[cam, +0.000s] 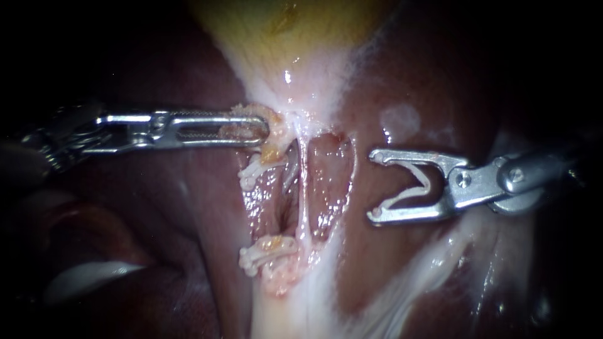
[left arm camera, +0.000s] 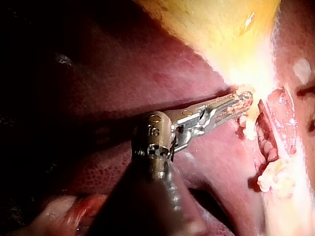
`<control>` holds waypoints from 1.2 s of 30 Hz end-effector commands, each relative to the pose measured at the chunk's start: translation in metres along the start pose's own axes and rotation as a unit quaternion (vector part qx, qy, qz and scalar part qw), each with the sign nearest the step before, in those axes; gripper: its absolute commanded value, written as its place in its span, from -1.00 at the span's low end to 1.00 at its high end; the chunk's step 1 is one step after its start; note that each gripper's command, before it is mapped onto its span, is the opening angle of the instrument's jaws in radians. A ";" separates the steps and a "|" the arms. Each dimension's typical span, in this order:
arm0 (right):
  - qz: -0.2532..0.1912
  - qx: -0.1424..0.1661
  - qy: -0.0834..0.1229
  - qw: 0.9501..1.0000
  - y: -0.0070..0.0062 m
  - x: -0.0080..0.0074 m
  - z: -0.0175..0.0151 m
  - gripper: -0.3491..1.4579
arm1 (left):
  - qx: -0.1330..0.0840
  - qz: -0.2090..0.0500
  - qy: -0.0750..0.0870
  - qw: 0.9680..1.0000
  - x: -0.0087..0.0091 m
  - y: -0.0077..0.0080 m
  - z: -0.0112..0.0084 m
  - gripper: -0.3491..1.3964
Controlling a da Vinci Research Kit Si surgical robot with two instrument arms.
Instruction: Clipping first clip right tube
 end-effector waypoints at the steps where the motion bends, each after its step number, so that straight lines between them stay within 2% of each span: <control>1: 0.000 0.000 0.000 1.000 0.0000 0.0000 0.0000 -0.06 | 0.001 0.000 0.000 1.000 -0.0001 -0.0001 -0.0001 -1.00; 4: 0.000 0.000 0.000 1.000 0.0000 0.0000 0.0000 -0.06 | 0.003 -0.002 0.001 1.000 -0.0006 -0.0004 -0.0009 -1.00; 9: 0.000 0.002 0.001 1.000 -0.0001 0.0001 0.0000 -0.06 | 0.011 -0.007 0.006 1.000 -0.0020 -0.0022 -0.0041 -1.00; 14: 0.000 0.002 0.001 1.000 -0.0001 0.0001 0.0000 -0.06 | 0.013 -0.018 -0.010 1.000 -0.0039 -0.0046 -0.0073 -1.00; 16: 0.000 0.002 0.001 1.000 -0.0001 0.0001 0.0001 -0.06 | 0.013 -0.014 -0.014 1.000 -0.0044 -0.0054 -0.0079 -1.00; 19: 0.000 0.001 0.001 1.000 -0.0001 0.0002 0.0002 -0.06 | 0.013 -0.012 -0.017 1.000 -0.0046 -0.0063 -0.0081 -1.00; 22: 0.000 0.002 0.001 1.000 -0.0001 0.0002 0.0004 -0.06 | 0.013 -0.012 -0.017 1.000 -0.0045 -0.0065 -0.0081 -1.00; 28: 0.051 0.003 0.004 0.999 -0.0004 -0.0002 0.0021 -0.06 | 0.013 -0.012 -0.017 1.000 -0.0044 -0.0065 -0.0081 -1.00; 32: 0.091 0.006 0.008 0.996 -0.0007 -0.0012 0.0045 -0.07 | 0.013 -0.012 -0.017 1.000 -0.0044 -0.0066 -0.0080 -1.00; 36: 0.124 0.006 0.009 0.992 -0.0009 -0.0030 0.0073 -0.07 | 0.012 -0.012 -0.017 1.000 -0.0044 -0.0068 -0.0080 -1.00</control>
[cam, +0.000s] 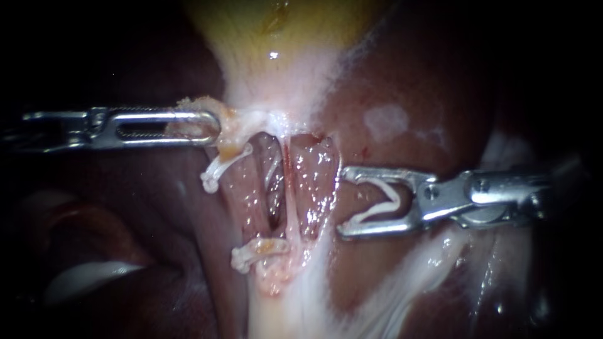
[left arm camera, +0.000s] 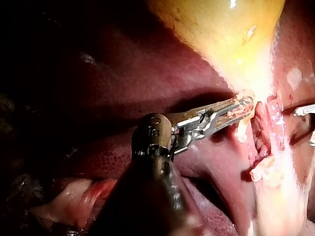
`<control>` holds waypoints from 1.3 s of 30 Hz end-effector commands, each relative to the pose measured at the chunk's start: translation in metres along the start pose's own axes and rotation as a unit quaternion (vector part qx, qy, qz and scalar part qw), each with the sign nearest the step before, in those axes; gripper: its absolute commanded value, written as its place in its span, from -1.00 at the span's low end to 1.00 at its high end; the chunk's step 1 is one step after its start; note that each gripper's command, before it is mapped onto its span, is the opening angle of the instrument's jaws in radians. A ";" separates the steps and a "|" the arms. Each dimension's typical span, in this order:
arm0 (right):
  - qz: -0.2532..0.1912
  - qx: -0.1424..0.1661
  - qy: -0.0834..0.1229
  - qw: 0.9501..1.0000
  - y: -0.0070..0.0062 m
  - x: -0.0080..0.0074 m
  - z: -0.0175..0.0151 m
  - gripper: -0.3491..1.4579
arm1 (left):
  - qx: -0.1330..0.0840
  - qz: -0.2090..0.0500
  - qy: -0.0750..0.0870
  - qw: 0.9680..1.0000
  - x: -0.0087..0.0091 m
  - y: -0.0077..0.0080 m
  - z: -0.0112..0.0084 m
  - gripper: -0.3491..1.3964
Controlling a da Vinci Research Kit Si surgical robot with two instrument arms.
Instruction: Clipping first clip right tube
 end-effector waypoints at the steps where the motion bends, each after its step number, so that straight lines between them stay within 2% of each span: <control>1: 0.009 0.001 -0.003 1.000 0.0001 -0.0004 0.0006 -0.07 | 0.000 0.000 0.000 1.000 0.0000 -0.0001 0.0000 -1.00; 7: 0.051 0.004 -0.003 0.999 0.0010 -0.0032 0.0037 -0.07 | -0.001 0.000 -0.001 1.000 0.0000 -0.0005 0.0004 -1.00; 10: 0.060 0.011 -0.001 0.998 0.0013 -0.0038 0.0050 -0.07 | -0.002 0.000 -0.001 1.000 0.0000 -0.0006 0.0005 -1.00; 16: 0.078 0.029 0.002 0.997 0.0017 -0.0039 0.0075 -0.09 | -0.002 0.000 -0.001 1.000 0.0000 -0.0006 0.0005 -1.00; 22: 0.098 0.048 0.021 0.994 0.0017 -0.0040 0.0092 -0.10 | -0.002 0.000 -0.001 1.000 0.0001 -0.0006 0.0006 -1.00; 29: 0.137 0.075 0.044 0.987 0.0016 -0.0041 0.0094 -0.14 | -0.001 0.000 -0.001 1.000 0.0001 -0.0005 0.0006 -1.00; 36: 0.161 0.093 0.043 0.982 0.0011 -0.0043 0.0092 -0.25 | -0.001 0.000 -0.001 1.000 0.0001 -0.0003 0.0004 -1.00; 39: 0.166 0.094 0.042 0.981 0.0010 -0.0044 0.0090 -0.40 | 0.000 0.000 0.000 1.000 0.0001 -0.0002 0.0004 -1.00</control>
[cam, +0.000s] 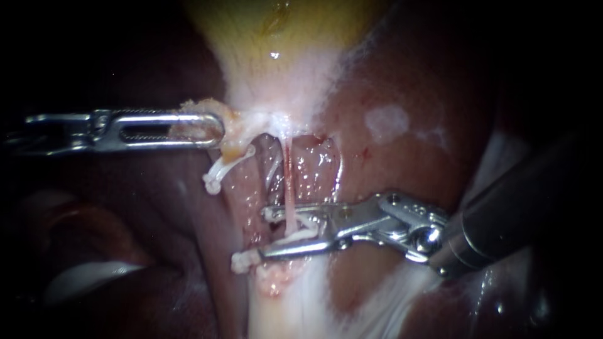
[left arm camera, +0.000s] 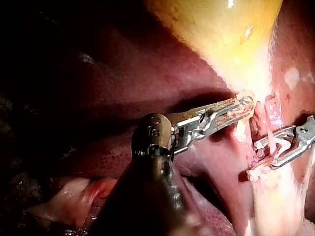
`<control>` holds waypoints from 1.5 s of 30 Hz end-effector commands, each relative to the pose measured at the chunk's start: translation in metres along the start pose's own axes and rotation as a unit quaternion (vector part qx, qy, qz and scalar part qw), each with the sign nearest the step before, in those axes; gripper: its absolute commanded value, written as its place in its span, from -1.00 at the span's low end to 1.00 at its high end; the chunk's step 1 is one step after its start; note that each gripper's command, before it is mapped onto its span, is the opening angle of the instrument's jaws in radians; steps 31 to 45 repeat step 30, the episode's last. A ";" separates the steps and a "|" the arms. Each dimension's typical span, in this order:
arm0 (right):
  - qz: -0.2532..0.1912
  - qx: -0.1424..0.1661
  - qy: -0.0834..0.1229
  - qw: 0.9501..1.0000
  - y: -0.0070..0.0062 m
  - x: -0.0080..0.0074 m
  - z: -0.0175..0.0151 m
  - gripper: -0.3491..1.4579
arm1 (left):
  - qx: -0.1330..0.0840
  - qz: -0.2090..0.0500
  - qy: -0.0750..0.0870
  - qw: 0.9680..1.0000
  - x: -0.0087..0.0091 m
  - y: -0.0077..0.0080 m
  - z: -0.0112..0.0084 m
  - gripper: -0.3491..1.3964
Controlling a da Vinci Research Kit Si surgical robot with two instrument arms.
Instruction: Clipping first clip right tube
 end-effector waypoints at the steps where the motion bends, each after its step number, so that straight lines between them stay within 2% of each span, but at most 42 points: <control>1: 0.003 -0.001 0.000 1.000 0.0000 0.0000 -0.0001 -0.49 | 0.000 0.000 0.000 1.000 0.0000 0.0000 0.0000 -1.00; 7: 0.014 -0.001 0.000 1.000 -0.0001 -0.0002 -0.0007 -1.00 | 0.001 0.000 0.001 1.000 0.0000 0.0004 -0.0002 -1.00; 9: 0.014 -0.001 0.001 1.000 -0.0001 -0.0002 -0.0009 -1.00 | 0.002 0.000 0.001 1.000 0.0000 0.0005 -0.0002 -1.00; 11: 0.015 -0.006 -0.006 1.000 0.0000 -0.0001 -0.0010 -1.00 | 0.002 0.000 0.001 1.000 0.0000 0.0005 -0.0002 -1.00; 14: 0.015 -0.021 -0.029 0.999 -0.0001 -0.0003 -0.0010 -1.00 | 0.002 0.000 0.001 1.000 0.0000 0.0005 -0.0002 -1.00; 16: 0.015 -0.022 -0.035 0.999 -0.0003 -0.0005 -0.0011 -1.00 | 0.002 0.000 0.001 1.000 0.0000 0.0006 -0.0002 -1.00; 45: 0.015 -0.023 -0.036 0.999 -0.0004 -0.0004 -0.0011 -1.00 | 0.001 0.000 0.000 1.000 0.0000 0.0009 -0.0003 -1.00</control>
